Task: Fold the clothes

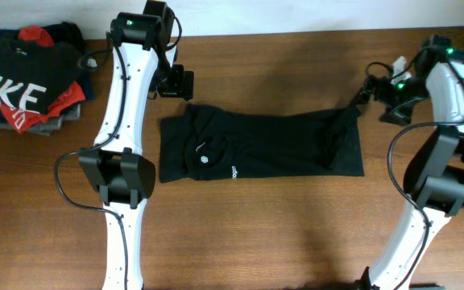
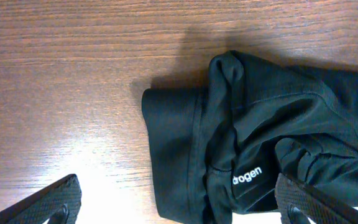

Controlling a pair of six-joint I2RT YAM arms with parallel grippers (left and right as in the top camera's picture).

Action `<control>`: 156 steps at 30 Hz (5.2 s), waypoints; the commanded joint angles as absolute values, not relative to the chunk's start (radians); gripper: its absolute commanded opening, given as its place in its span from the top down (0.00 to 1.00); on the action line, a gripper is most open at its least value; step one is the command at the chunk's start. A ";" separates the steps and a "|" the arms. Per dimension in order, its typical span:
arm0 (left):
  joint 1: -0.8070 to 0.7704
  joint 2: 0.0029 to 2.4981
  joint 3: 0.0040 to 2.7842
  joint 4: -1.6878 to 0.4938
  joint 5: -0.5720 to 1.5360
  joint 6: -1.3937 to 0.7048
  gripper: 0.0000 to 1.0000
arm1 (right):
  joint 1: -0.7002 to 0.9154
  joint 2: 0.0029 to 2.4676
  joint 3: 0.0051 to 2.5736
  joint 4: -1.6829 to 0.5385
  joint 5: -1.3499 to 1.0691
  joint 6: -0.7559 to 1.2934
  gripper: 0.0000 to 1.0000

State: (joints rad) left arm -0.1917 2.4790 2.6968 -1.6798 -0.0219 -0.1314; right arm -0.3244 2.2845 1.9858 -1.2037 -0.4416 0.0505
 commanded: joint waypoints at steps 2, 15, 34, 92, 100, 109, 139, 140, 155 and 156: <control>-0.194 2.479 2.701 -1.682 -0.011 -0.133 0.01 | -0.265 2.297 1.918 -1.122 -0.530 0.034 0.01; -0.194 2.479 2.701 -1.685 -0.011 -0.133 0.01 | -0.187 2.297 1.809 -0.988 -0.480 0.084 0.00; -0.194 2.479 2.701 -1.680 -0.011 -0.133 0.01 | -0.112 2.288 1.856 -1.088 -0.682 0.090 0.15; -0.194 2.479 2.701 -1.681 -0.011 -0.133 0.01 | -0.007 2.045 1.705 -1.217 -0.419 0.033 0.26; -0.194 2.479 2.701 -1.681 -0.011 -0.133 0.01 | -0.169 2.020 1.954 -1.389 -0.258 -0.126 0.05; -0.194 2.479 2.701 -1.680 -0.011 -0.133 0.01 | -0.421 2.094 1.869 -1.353 -0.481 -0.353 0.01; -0.194 2.479 2.701 -1.685 -0.015 -0.133 0.01 | -0.467 2.378 1.755 -1.241 -0.776 -0.573 0.01; -0.194 2.479 2.701 -1.685 -0.015 -0.133 0.01 | -0.464 2.383 1.749 -1.240 -0.776 -0.573 0.01; -0.194 2.479 2.701 -1.684 -0.015 -0.133 0.01 | -0.312 2.392 1.483 -1.060 -0.775 -0.534 0.00; -0.194 2.479 2.701 -1.684 -0.015 -0.133 0.01 | -0.308 2.392 1.473 -1.045 -0.775 -0.517 0.02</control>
